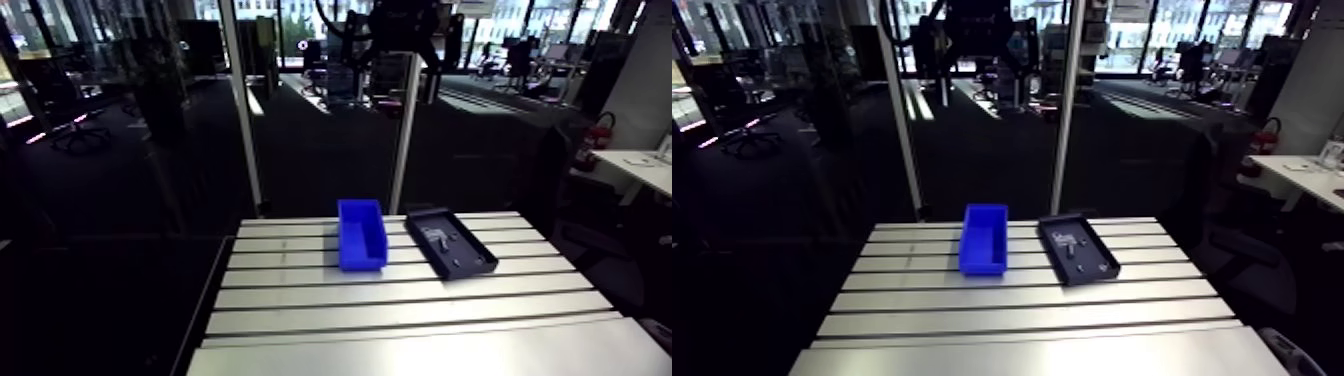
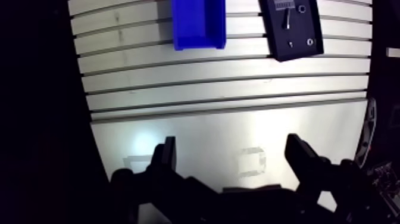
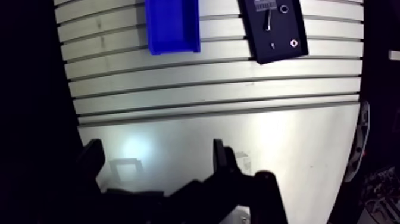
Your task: Pick up the M10 bolt from the tray and put it into the blue bin.
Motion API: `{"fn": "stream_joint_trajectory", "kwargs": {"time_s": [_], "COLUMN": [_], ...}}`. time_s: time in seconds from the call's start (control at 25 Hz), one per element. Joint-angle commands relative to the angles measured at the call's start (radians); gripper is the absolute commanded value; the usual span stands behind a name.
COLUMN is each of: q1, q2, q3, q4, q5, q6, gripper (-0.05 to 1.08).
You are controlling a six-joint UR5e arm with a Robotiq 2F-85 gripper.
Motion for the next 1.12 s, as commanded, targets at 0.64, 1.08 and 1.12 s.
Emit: {"fn": "stream_joint_trajectory", "kwargs": {"time_s": [0.64, 1.08, 1.12], "q1": [-0.002, -0.076, -0.083], "q2": [0.013, 0.104, 0.115], "q3": [-0.009, -0.092, -0.093], "q4": [-0.046, -0.048, -0.048], "q5": [-0.014, -0.031, -0.031], "q6": [-0.001, -0.017, -0.018], "gripper": [0.01, 0.01, 0.01]}}
